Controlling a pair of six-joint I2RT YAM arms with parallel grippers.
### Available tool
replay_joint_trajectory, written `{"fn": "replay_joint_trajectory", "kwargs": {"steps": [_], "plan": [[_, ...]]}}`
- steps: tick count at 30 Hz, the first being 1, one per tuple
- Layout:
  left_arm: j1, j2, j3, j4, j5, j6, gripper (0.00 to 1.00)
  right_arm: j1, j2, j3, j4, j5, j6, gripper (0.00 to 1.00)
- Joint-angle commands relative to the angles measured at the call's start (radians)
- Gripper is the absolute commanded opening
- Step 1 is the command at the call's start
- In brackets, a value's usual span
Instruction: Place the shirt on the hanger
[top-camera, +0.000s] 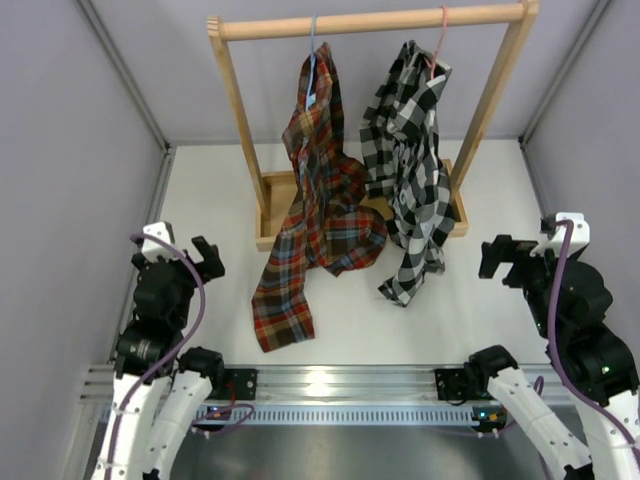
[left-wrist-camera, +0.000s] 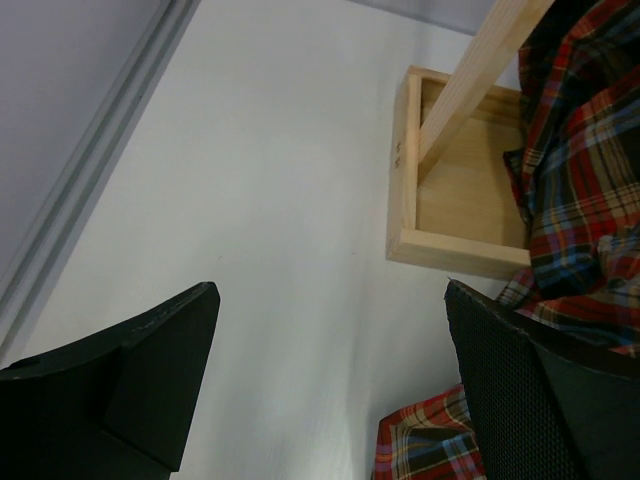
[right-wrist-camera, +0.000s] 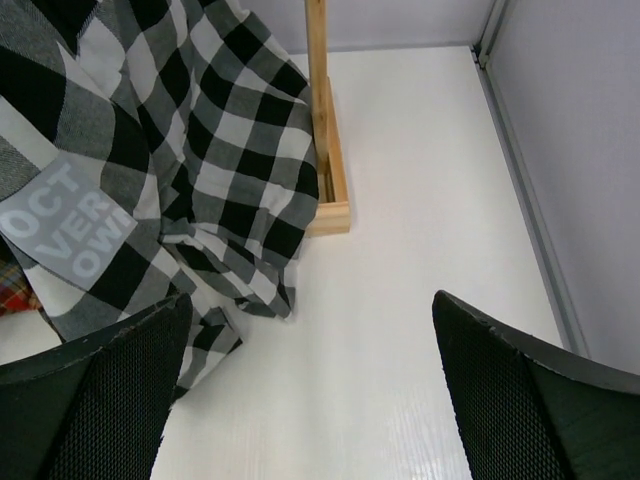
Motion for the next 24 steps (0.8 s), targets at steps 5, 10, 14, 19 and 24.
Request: {"fn": "replay_joint_trajectory", "kwargs": {"steps": [5,10,14,19,24], "plan": [[-0.006,-0.085,-0.027,0.017,0.089,0.022,0.98,-0.013,-0.052,-0.048,-0.012,0.003,0.005,0.99],[-0.011,-0.085,-0.030,0.023,0.107,0.021,0.98,-0.013,-0.062,-0.066,0.000,-0.001,-0.003,1.00],[-0.012,-0.107,-0.035,0.023,0.107,0.021,0.98,-0.013,-0.052,-0.065,0.008,-0.015,-0.003,0.99],[-0.012,-0.113,-0.036,0.025,0.107,0.019,0.98,-0.013,-0.055,-0.069,0.011,-0.027,-0.006,0.99],[-0.012,-0.119,-0.036,0.025,0.112,0.021,0.98,-0.013,-0.054,-0.071,0.011,-0.029,-0.008,0.99]]}}
